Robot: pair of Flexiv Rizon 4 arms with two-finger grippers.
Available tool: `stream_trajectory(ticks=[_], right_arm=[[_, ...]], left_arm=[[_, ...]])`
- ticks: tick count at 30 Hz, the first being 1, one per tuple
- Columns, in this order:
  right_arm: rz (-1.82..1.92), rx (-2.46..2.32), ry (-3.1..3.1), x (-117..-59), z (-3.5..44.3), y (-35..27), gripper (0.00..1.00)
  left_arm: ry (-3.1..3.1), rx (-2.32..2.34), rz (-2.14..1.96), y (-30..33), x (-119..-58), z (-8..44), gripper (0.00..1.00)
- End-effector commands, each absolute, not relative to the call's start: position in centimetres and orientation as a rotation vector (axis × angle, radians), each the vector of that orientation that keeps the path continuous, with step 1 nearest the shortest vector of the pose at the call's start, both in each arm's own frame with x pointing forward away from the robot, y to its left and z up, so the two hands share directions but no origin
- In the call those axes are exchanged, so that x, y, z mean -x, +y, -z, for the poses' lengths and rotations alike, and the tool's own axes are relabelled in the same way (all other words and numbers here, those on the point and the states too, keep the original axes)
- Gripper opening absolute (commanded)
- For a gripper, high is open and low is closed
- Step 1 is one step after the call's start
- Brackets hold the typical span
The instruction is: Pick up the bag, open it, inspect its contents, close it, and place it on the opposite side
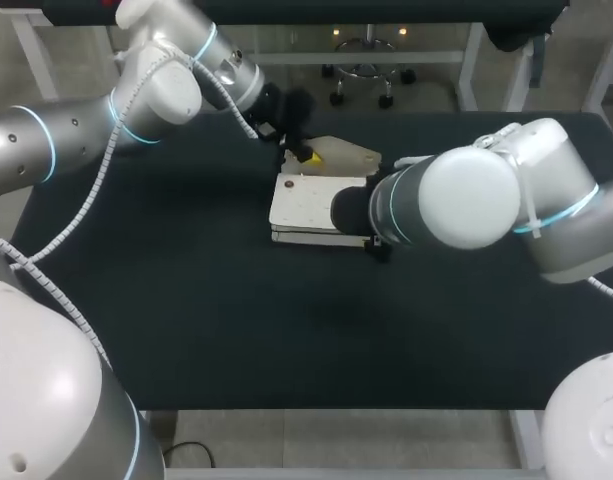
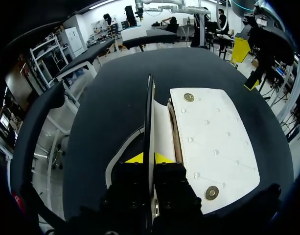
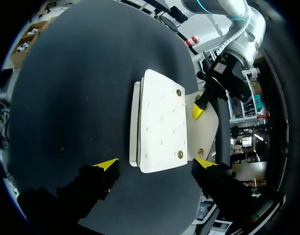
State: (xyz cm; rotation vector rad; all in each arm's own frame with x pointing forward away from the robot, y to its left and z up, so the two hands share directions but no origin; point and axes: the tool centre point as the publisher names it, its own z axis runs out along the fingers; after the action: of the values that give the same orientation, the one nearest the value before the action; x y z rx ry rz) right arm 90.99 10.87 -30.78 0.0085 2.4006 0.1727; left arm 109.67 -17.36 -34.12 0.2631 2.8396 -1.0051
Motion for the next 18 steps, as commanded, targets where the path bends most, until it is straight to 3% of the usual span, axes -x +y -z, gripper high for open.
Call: stream_trajectory(ticks=[1, 2, 18], right_arm=[[-0.166, -0.011, 2.399, -89.8, 28.6, 10.4, 0.22], [-0.166, -0.010, 2.399, -89.8, 28.4, 10.4, 0.00], [-0.085, 0.029, 2.600, -91.2, 26.5, 10.9, 0.00]], left_arm=[[2.859, -0.262, 1.001, -16.5, -109.7, 32.5, 0.00], [2.859, -0.260, 1.000, -16.4, -109.6, 32.2, 0.00], [2.859, -0.256, 0.986, -16.1, -109.4, 31.5, 0.00]])
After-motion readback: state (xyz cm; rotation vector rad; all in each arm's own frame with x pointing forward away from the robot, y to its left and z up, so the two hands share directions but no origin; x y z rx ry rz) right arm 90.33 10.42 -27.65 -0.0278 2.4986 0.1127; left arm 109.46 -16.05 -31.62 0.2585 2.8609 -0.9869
